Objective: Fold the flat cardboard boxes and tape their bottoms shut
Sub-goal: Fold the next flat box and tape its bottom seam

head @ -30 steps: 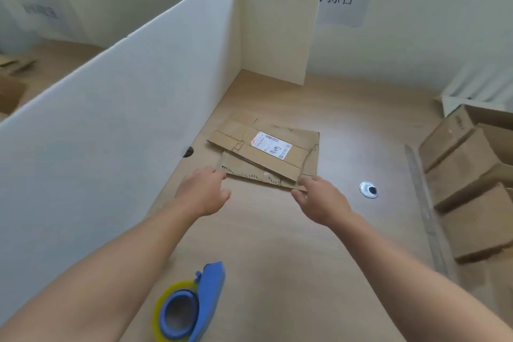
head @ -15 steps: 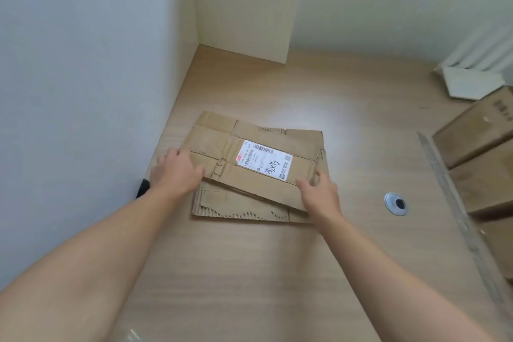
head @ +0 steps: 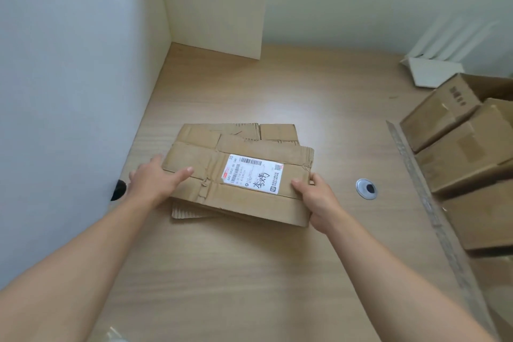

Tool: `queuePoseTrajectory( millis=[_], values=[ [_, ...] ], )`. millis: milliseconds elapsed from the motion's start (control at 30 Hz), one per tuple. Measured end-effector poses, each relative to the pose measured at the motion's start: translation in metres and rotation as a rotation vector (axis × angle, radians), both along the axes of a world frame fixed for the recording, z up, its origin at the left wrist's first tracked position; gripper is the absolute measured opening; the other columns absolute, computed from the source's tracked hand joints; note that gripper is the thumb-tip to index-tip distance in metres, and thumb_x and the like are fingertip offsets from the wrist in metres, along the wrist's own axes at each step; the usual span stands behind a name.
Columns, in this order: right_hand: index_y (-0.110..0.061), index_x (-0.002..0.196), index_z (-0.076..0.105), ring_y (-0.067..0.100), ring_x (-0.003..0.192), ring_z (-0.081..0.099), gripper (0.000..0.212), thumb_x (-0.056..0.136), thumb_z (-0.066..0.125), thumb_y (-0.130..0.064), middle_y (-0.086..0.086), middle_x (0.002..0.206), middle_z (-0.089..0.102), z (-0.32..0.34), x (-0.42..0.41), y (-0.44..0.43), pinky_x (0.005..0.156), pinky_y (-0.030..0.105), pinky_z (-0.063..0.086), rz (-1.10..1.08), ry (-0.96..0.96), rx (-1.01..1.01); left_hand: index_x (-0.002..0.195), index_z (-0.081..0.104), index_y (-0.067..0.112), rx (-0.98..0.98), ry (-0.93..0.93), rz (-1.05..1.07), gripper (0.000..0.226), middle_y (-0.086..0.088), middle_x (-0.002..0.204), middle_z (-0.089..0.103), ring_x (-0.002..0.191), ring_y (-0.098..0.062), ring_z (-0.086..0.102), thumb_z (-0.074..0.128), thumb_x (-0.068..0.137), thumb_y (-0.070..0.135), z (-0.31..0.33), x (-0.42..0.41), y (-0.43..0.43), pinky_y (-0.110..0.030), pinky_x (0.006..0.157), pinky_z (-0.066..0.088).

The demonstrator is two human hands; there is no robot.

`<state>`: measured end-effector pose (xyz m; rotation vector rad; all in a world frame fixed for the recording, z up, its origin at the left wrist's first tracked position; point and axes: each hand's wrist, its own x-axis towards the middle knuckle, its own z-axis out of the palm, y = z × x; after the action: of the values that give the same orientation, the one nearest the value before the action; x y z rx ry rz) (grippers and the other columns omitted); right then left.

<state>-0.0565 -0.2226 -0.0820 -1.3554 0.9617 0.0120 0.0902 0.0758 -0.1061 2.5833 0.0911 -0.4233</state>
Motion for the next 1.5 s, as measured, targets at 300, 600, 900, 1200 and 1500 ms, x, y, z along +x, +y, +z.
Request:
queuePoseTrajectory(
  millis=[300,600,900,1200,1500],
  values=[
    [-0.016,0.122,0.06,0.015,0.101,0.068,0.031,0.097,0.052,0.0,0.0,0.114,0.073,0.019,-0.162,-0.05,0.083,0.036,0.052,0.205,-0.22,0.02,0.137,0.042,0.02,-0.639,0.012,0.055,0.092,0.002,0.134,0.054,0.123,-0.012,0.051,0.085,0.063,0.055,0.044,-0.154,-0.02,-0.032,0.101,0.044],
    [-0.022,0.114,0.067,0.028,0.109,0.063,0.039,0.091,0.049,0.005,0.009,0.114,0.07,-0.002,-0.305,-0.076,0.094,0.044,0.049,-0.11,-0.371,-0.184,0.119,0.06,0.034,-0.805,-0.097,0.006,0.066,0.001,0.113,0.064,0.106,-0.005,0.062,0.083,0.058,0.046,0.071,-0.327,-0.052,-0.018,0.093,0.049],
    [-0.056,0.127,0.05,-0.006,0.121,0.052,0.055,0.078,0.059,-0.032,-0.026,0.128,0.059,0.006,-0.372,-0.085,0.1,0.032,0.044,0.415,-0.309,-0.219,0.121,0.055,0.041,-0.508,0.142,-0.082,0.068,0.026,0.121,0.061,0.123,0.007,0.05,0.076,0.059,0.058,0.055,-0.42,-0.044,-0.03,0.104,0.036],
    [-0.06,0.139,0.037,-0.016,0.131,0.038,0.071,0.075,0.063,-0.075,-0.038,0.14,0.045,0.011,-0.398,-0.092,0.104,0.024,0.034,0.641,-0.326,-0.298,0.145,0.033,0.046,-0.598,0.106,-0.151,0.084,0.023,0.136,0.055,0.127,-0.003,0.052,0.07,0.07,0.049,0.074,-0.481,-0.059,-0.033,0.098,0.051],
    [-0.053,0.139,0.045,0.003,0.13,0.05,0.061,0.084,0.07,-0.053,-0.024,0.14,0.051,0.023,-0.405,-0.093,0.1,0.027,0.047,0.573,-0.461,-0.395,0.126,0.055,0.045,-0.648,-0.041,0.115,0.052,0.008,0.127,0.062,0.099,-0.012,0.068,0.063,0.094,0.005,0.073,-0.491,-0.06,-0.035,0.084,0.057]
  ],
)
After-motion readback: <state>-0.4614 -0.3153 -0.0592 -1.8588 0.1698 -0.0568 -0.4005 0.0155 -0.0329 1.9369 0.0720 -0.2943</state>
